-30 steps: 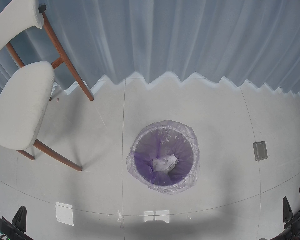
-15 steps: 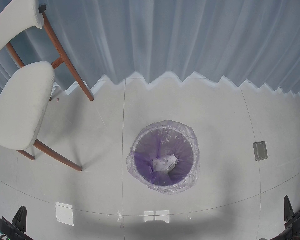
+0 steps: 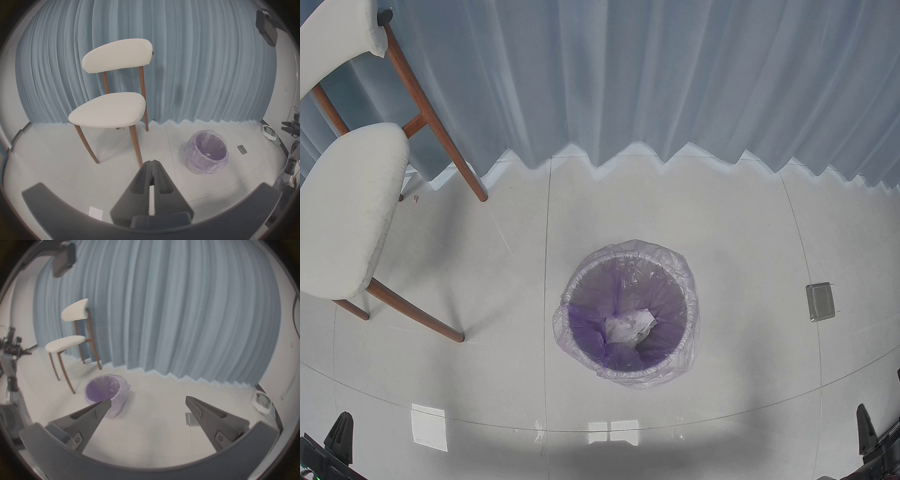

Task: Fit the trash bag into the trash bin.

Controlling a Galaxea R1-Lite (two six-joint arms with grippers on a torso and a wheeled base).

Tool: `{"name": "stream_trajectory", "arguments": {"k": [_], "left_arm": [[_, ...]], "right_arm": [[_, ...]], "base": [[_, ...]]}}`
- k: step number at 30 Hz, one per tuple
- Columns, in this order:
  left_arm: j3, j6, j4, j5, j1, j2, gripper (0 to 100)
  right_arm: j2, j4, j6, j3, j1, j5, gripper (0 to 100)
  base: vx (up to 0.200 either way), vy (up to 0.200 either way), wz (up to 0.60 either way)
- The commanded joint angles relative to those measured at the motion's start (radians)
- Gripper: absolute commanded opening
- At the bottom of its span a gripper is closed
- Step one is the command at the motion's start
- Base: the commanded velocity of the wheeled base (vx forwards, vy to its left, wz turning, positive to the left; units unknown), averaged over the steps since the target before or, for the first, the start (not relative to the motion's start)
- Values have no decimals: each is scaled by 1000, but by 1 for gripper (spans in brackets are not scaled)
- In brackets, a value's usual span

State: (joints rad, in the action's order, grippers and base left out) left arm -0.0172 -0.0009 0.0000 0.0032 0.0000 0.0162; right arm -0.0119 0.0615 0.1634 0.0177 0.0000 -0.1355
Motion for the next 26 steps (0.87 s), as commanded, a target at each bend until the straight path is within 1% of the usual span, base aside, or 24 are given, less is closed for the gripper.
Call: {"name": "stream_trajectory", "arguments": {"k": [1, 3, 4, 5, 6, 7, 8, 12, 26], "left_arm": [[14, -1, 0, 0, 0, -16, 0], [16, -1, 0, 1, 0, -15, 0], [14, -1, 0, 0, 0, -15, 0], [14, -1, 0, 0, 0, -15, 0], [16, -1, 0, 1, 0, -16, 0], [16, -1, 0, 1, 0, -16, 0], [16, -1, 0, 1, 0, -16, 0], [14, -1, 0, 0, 0, -16, 0], [16, -1, 0, 0, 0, -16, 0]], "right_arm": [[10, 4, -274, -18, 0, 272, 100], [10, 4, -163, -18, 0, 255, 100], [10, 3, -130, -18, 0, 226, 100], [10, 1, -117, -18, 0, 174, 100], [10, -15, -133, -18, 0, 122, 100], [10, -72, -157, -18, 0, 79, 100], [10, -103, -162, -8, 0, 76, 100], [10, -78, -151, -10, 2, 77, 100], [10, -80, -148, -10, 0, 77, 100]], "base": [[0, 0, 0], [0, 0, 0], [0, 0, 0], [0, 0, 0], [0, 0, 0], [0, 0, 0], [0, 0, 0], [0, 0, 0], [0, 0, 0]]}}
